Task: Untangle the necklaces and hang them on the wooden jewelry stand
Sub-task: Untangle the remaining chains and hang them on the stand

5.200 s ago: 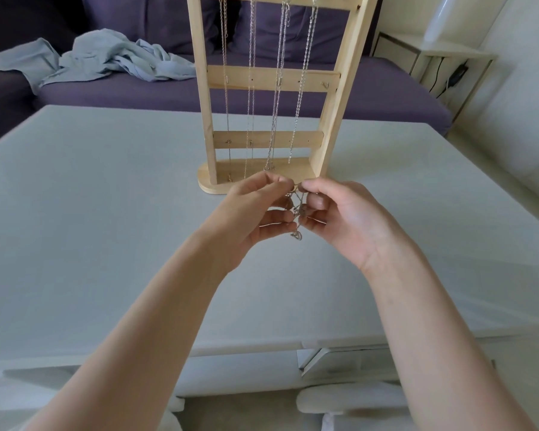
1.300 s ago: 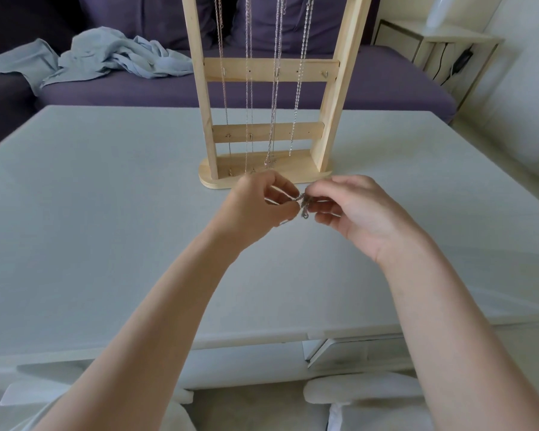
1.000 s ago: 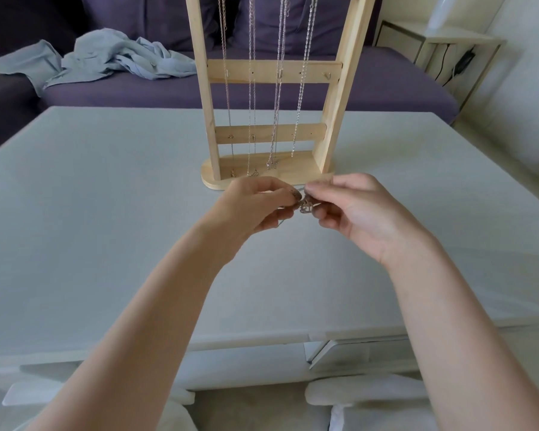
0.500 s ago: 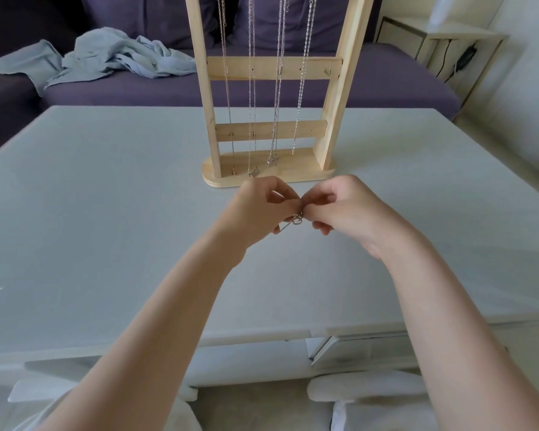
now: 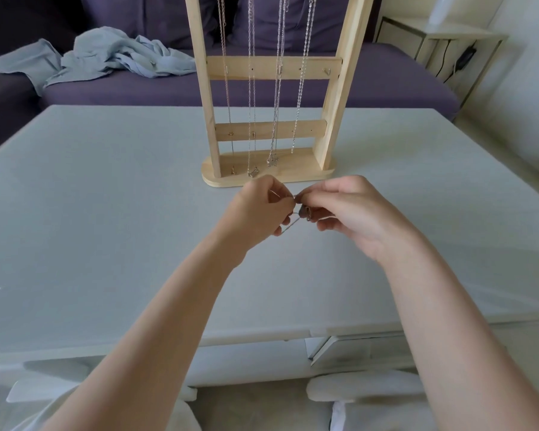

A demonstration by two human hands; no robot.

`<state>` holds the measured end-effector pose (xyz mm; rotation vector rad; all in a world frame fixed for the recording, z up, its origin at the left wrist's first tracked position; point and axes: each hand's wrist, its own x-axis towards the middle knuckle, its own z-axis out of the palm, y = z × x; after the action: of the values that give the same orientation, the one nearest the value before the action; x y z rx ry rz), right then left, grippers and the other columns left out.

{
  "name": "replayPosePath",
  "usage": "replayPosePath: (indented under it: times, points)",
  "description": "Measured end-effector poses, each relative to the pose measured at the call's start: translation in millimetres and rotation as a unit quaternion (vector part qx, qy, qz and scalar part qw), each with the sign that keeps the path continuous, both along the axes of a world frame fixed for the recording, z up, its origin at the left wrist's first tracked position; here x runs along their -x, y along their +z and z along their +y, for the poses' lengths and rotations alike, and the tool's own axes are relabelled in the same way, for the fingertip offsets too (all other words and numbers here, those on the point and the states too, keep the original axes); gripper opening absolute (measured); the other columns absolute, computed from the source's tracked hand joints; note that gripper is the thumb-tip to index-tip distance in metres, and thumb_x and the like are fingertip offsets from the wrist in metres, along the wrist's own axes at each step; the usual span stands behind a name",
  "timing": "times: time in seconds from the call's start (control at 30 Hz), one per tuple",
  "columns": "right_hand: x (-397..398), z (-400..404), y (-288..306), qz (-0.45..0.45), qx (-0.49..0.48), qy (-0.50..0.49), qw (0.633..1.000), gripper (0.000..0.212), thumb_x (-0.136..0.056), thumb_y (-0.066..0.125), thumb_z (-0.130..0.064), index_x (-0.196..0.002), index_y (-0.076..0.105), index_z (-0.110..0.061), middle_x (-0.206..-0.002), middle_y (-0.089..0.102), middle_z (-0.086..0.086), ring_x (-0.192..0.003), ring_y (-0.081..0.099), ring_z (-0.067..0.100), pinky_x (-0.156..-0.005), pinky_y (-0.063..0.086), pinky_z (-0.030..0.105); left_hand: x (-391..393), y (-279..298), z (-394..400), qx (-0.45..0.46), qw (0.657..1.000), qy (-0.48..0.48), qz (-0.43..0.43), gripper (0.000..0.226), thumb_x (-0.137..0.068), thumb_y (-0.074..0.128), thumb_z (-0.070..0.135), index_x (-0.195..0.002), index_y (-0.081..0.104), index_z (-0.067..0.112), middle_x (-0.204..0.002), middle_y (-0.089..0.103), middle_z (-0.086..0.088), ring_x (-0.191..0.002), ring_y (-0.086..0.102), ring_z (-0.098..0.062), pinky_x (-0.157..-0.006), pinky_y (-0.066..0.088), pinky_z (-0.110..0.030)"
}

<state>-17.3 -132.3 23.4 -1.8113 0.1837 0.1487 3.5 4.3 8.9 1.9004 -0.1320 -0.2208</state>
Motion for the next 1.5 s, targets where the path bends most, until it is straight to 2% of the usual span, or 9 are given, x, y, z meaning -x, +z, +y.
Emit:
replayPosePath:
  times: [0.13,0.33,0.5,0.63,0.87,1.03,1.3,1.4,1.5]
  points:
    - [1,2,-1,0.023,0.027,0.021,0.999,0.007,-0.082,0.069,-0.011,-0.079,0.068,-0.005,-0.058,0.06,-0.002,-0.051,0.051,0.008,-0.052,0.042,0.019,-1,1,3,0.041,0.999,0.032,0.008,0.016,-0.091,0.053,0.007,-0.078,0.053,0.015,-0.069,0.058,0.001,-0.061,0.053,-0.008,-0.054,0.046,-0.018]
    - [1,-1,0,0.026,0.049,0.024,0.998,0.003,-0.081,0.07,-0.01,-0.079,0.07,-0.012,-0.061,0.06,-0.005,-0.053,0.052,0.007,-0.053,0.042,0.018,2,6,6,0.075,0.997,0.025,0.027,0.012,-0.094,0.049,0.008,-0.084,0.049,0.014,-0.073,0.067,0.007,-0.052,0.059,0.002,-0.046,0.043,-0.013]
    - [2,-6,3,0.024,-0.015,-0.011,1.0,0.008,-0.084,0.066,-0.008,-0.078,0.069,-0.012,-0.076,0.064,-0.002,-0.058,0.054,0.009,-0.053,0.044,0.016,3,12,9,0.096,0.992,0.013,0.078,0.005,-0.092,0.052,0.008,-0.09,0.055,0.011,-0.076,0.068,0.001,-0.06,0.057,-0.005,-0.055,0.044,-0.016]
    - [2,-7,6,0.025,-0.111,-0.012,0.993,0.008,-0.087,0.062,-0.005,-0.081,0.066,-0.008,-0.073,0.063,0.002,-0.053,0.056,0.009,-0.049,0.045,0.016,4,12,9,0.067,0.994,-0.012,0.08,0.006,-0.087,0.061,0.009,-0.085,0.062,0.014,-0.078,0.068,0.0,-0.07,0.056,-0.008,-0.062,0.043,-0.019]
    - [3,-6,6,-0.018,-0.072,-0.012,0.997,0.011,-0.084,0.065,-0.001,-0.076,0.065,-0.009,-0.066,0.064,0.001,-0.053,0.054,0.007,-0.053,0.044,0.016,5,9,10,0.047,0.996,-0.053,0.06,0.013,-0.08,0.072,0.022,-0.087,0.073,0.011,-0.077,0.066,-0.001,-0.073,0.058,-0.009,-0.073,0.046,-0.022]
    - [3,-4,7,-0.056,-0.05,-0.009,0.997,0.013,-0.083,0.065,0.001,-0.078,0.062,-0.011,-0.067,0.063,0.003,-0.053,0.053,0.008,-0.053,0.044,0.017,6,10,10,0.059,0.994,-0.057,0.074,0.01,-0.081,0.071,0.023,-0.077,0.071,0.014,-0.075,0.065,0.0,-0.069,0.055,-0.007,-0.067,0.045,-0.017]
    - [3,-4,10,-0.038,-0.173,0.001,0.984,0.017,-0.087,0.057,0.005,-0.08,0.056,-0.01,-0.064,0.058,0.003,-0.053,0.05,0.01,-0.052,0.043,0.017,5,11,9,0.124,0.985,-0.063,0.102,0.014,-0.086,0.062,0.013,-0.072,0.063,0.014,-0.073,0.059,0.001,-0.067,0.051,-0.008,-0.063,0.046,-0.014]
    - [2,-6,12,-0.047,-0.195,-0.009,0.98,0.017,-0.087,0.056,0.007,-0.081,0.055,-0.009,-0.064,0.056,0.003,-0.053,0.049,0.01,-0.051,0.042,0.017,3,13,11,0.163,0.979,-0.048,0.116,0.013,-0.087,0.06,0.012,-0.074,0.062,0.013,-0.068,0.061,0.004,-0.065,0.054,-0.006,-0.058,0.046,-0.013]
    - [3,-6,11,-0.039,-0.198,-0.006,0.979,0.018,-0.085,0.056,0.009,-0.083,0.055,-0.009,-0.062,0.056,0.003,-0.053,0.05,0.011,-0.05,0.043,0.018,2,15,13,0.19,0.976,-0.024,0.108,0.011,-0.088,0.062,0.013,-0.077,0.063,0.014,-0.076,0.064,0.003,-0.068,0.058,-0.006,-0.06,0.046,-0.015]
